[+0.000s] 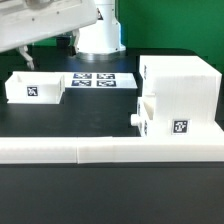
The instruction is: Assemble drawer
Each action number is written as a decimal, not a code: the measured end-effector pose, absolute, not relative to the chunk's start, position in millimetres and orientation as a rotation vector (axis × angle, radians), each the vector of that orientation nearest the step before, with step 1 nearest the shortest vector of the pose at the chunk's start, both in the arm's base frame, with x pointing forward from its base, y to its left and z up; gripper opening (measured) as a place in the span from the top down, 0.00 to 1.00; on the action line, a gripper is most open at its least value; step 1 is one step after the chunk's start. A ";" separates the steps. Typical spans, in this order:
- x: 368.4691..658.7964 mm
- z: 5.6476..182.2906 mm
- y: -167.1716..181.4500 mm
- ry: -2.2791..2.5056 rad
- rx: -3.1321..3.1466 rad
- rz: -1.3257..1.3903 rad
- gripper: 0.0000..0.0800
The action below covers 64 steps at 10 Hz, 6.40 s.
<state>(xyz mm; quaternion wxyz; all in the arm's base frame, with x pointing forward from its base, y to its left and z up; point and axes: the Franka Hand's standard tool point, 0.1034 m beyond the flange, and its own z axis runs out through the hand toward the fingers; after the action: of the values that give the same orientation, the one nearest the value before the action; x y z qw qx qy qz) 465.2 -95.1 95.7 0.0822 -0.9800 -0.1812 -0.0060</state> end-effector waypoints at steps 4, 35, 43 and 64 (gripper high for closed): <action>459.5 91.7 -88.5 -0.179 -2.987 -0.012 0.19; 433.8 41.6 -44.5 0.070 -3.036 -0.008 0.94; 494.2 67.9 -22.4 -0.286 -2.993 -0.046 0.94; 534.1 52.3 -21.7 -2.220 -2.202 -0.054 0.94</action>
Offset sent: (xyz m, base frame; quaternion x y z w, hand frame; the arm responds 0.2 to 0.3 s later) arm 0.0000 0.0000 0.0000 0.0000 0.0000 0.1296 0.9916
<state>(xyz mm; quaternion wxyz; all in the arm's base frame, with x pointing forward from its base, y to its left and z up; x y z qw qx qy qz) 534.1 -21.7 52.3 0.0071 -0.7041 -0.7099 -0.0172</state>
